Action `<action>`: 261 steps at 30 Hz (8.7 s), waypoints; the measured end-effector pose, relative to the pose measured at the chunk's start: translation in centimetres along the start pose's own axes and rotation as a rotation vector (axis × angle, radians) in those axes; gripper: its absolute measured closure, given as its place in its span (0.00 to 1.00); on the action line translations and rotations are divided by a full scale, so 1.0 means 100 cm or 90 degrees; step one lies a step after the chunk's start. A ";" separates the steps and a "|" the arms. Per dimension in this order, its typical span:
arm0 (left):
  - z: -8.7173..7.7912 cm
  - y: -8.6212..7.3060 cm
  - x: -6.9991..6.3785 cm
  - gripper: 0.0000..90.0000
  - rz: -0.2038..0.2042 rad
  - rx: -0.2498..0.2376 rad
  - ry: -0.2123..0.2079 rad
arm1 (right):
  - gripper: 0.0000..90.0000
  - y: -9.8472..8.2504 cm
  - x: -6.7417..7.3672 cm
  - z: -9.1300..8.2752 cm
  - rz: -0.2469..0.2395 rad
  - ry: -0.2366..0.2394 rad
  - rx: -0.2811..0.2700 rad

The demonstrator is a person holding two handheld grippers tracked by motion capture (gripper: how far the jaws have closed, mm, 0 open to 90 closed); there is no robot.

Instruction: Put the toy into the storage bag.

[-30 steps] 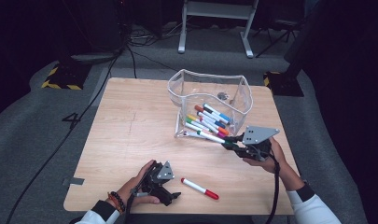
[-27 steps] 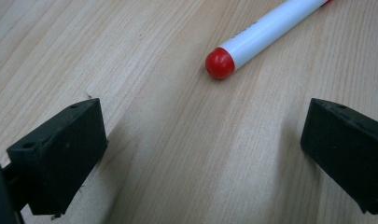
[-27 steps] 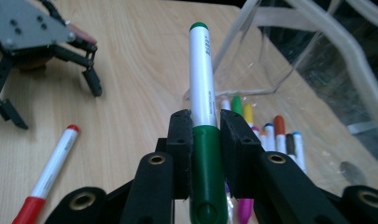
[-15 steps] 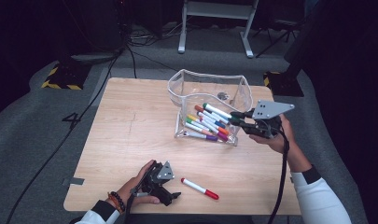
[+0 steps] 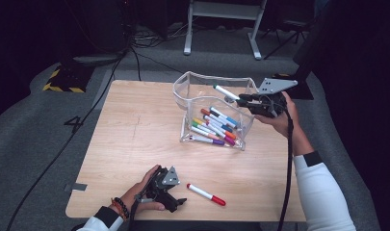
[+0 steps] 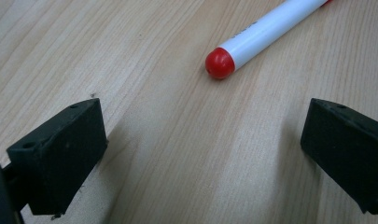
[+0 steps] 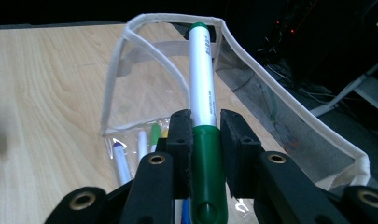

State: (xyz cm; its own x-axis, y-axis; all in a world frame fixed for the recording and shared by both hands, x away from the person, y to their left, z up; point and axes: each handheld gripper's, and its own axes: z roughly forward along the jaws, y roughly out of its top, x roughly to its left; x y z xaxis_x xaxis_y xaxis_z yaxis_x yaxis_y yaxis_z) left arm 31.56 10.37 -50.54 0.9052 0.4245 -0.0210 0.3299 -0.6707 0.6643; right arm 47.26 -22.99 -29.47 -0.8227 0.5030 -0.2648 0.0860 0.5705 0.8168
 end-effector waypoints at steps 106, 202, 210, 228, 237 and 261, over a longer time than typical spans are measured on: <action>0.000 0.000 0.000 0.01 0.001 0.000 0.000 | 0.33 -0.061 0.045 -0.057 0.056 0.000 0.034; 0.000 0.000 0.000 0.01 0.004 0.002 0.000 | 0.82 -0.148 0.152 0.032 0.006 0.189 0.087; -0.001 0.000 0.001 0.01 0.005 0.003 0.000 | 0.84 -0.136 0.145 0.024 -0.003 0.172 0.065; -0.001 -0.001 0.001 0.01 0.003 0.003 -0.001 | 0.84 -0.075 0.108 -0.011 -0.033 0.108 -0.032; -0.002 -0.002 0.001 0.01 0.002 0.001 -0.001 | 0.84 -0.041 0.071 -0.029 -0.033 0.058 -0.053; -0.002 -0.002 0.001 0.01 0.000 0.002 0.000 | 0.84 -0.010 -0.014 0.014 0.040 0.029 0.003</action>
State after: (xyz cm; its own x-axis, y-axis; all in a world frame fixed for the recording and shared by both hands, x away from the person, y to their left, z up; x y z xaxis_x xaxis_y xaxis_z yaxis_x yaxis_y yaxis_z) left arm 31.54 10.70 -50.52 0.9050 0.4249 -0.0207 0.3311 -0.6730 0.6614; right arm 49.07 -23.34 -30.60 -0.8403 0.5077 -0.1900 0.1399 0.5417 0.8288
